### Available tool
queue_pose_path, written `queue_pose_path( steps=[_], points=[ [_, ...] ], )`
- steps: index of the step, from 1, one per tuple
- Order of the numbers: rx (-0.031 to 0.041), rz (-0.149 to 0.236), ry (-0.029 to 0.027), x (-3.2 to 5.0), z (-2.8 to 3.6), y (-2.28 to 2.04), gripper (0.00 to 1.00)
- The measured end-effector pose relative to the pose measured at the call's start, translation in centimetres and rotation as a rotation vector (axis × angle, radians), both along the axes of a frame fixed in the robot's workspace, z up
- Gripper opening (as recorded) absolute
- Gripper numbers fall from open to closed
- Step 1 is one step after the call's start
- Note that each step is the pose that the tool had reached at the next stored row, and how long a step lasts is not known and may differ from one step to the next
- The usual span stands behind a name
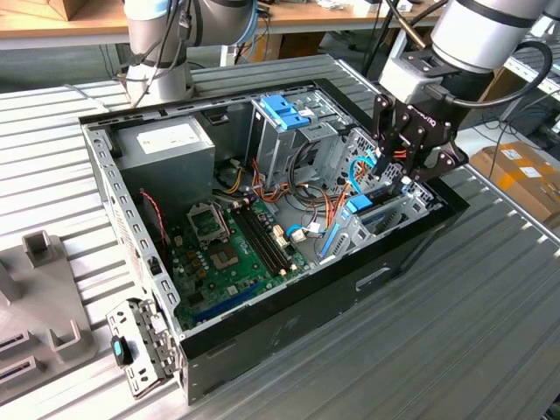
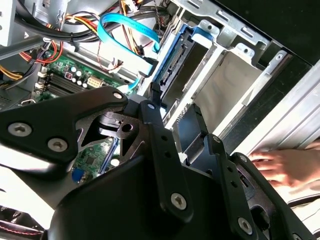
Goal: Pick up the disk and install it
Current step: 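Insert the first disk wire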
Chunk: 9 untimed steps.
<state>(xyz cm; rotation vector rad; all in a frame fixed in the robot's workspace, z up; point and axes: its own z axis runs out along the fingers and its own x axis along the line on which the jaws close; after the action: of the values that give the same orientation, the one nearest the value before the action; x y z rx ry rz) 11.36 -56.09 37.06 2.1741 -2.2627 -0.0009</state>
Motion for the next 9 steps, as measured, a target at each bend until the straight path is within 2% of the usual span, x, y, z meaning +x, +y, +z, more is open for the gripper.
queue_pose_path(
  steps=[5, 9],
  points=[
    [-0.0002, 0.000, 0.0000, 0.00, 0.31, 0.03, 0.42],
    [-0.0004, 0.000, 0.0000, 0.05, 0.31, 0.33, 0.42]
  ],
)
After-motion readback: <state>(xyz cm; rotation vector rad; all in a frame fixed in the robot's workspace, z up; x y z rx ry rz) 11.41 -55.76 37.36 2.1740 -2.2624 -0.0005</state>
